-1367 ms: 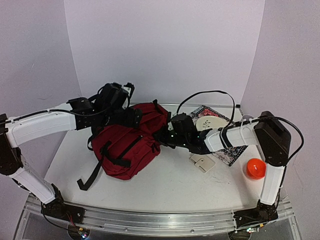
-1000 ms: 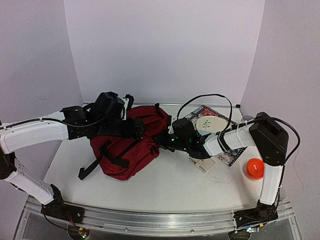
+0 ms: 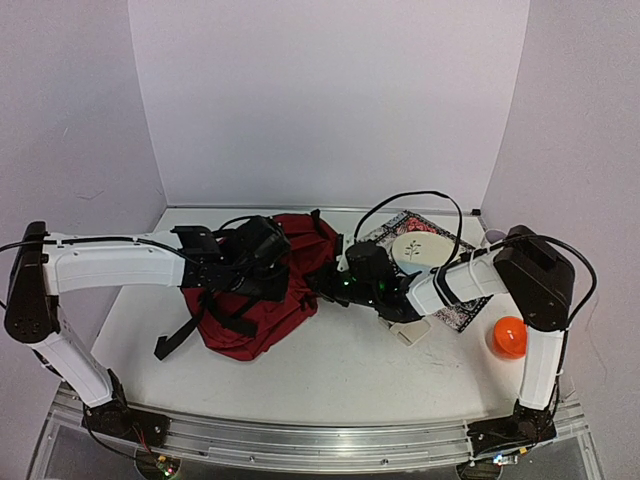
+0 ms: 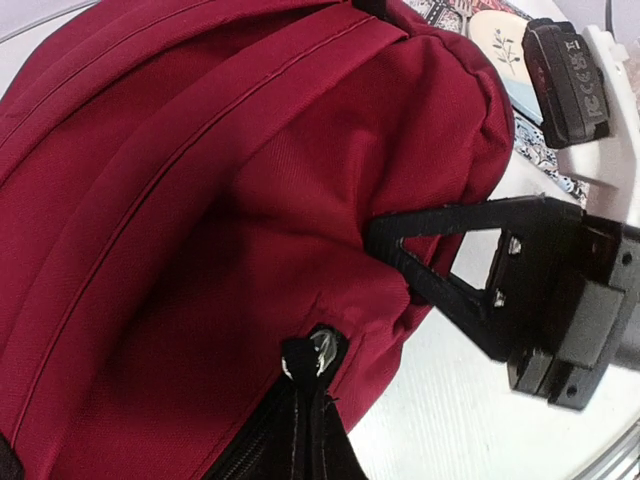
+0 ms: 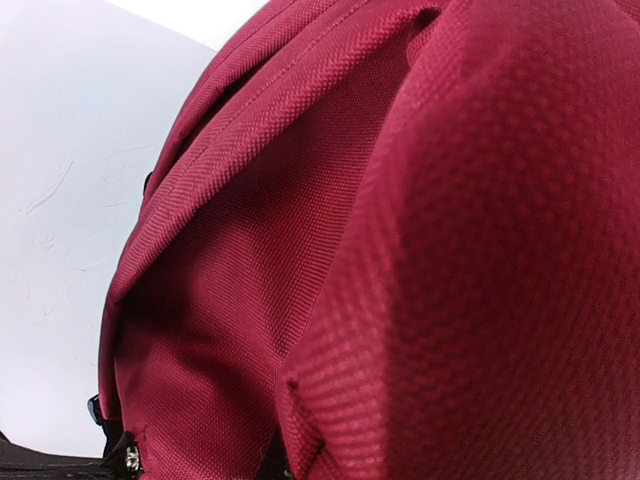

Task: Pack the student bag
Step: Pick up the pocket on the back of the student bag, then unzip the pocket on the back of the student bag.

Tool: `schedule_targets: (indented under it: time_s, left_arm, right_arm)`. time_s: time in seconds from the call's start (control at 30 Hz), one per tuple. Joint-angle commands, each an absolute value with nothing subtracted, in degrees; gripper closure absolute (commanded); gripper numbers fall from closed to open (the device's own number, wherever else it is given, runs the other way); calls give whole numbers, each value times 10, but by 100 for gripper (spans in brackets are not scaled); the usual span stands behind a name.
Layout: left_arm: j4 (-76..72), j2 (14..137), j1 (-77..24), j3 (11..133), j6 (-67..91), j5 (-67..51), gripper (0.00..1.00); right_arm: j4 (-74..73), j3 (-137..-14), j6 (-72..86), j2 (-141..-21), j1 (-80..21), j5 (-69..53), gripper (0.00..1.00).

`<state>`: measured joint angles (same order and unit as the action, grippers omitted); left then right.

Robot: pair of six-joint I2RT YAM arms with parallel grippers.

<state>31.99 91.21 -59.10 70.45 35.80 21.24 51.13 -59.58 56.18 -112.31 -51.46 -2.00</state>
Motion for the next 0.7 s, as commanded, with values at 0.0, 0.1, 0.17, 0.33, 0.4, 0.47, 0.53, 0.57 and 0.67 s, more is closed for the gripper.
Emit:
schedule_targets:
  time_s: [0.0, 0.1, 0.17, 0.33, 0.4, 0.47, 0.53, 0.57, 0.67]
  left_arm:
    - [335, 851, -594, 661, 378, 197, 100]
    - [342, 811, -595, 606, 402, 177, 100]
    - [347, 784, -595, 571, 419, 163, 100]
    - [367, 717, -597, 490, 468, 124, 100]
    - [387, 686, -598, 464, 492, 120, 100]
    - [407, 659, -598, 444, 517, 119, 100]
    - [423, 636, -598, 428, 539, 117, 100]
    - [430, 626, -598, 421, 549, 117, 100]
    - [441, 606, -598, 410, 565, 124, 100]
  right_arm:
    - [521, -585, 548, -1127, -511, -42, 100]
    - [520, -578, 545, -1122, -495, -38, 100]
    - [520, -575, 545, -1120, -481, -39, 100]
    - [519, -575, 539, -1114, -439, -43, 100]
    - [516, -578, 536, -1114, -423, -48, 100]
    - [511, -583, 534, -1115, -409, -52, 100]
    - [504, -590, 530, -1118, -397, -57, 100]
    - [499, -595, 527, -1120, -395, -60, 100]
    - [487, -611, 518, -1127, -394, -80, 100]
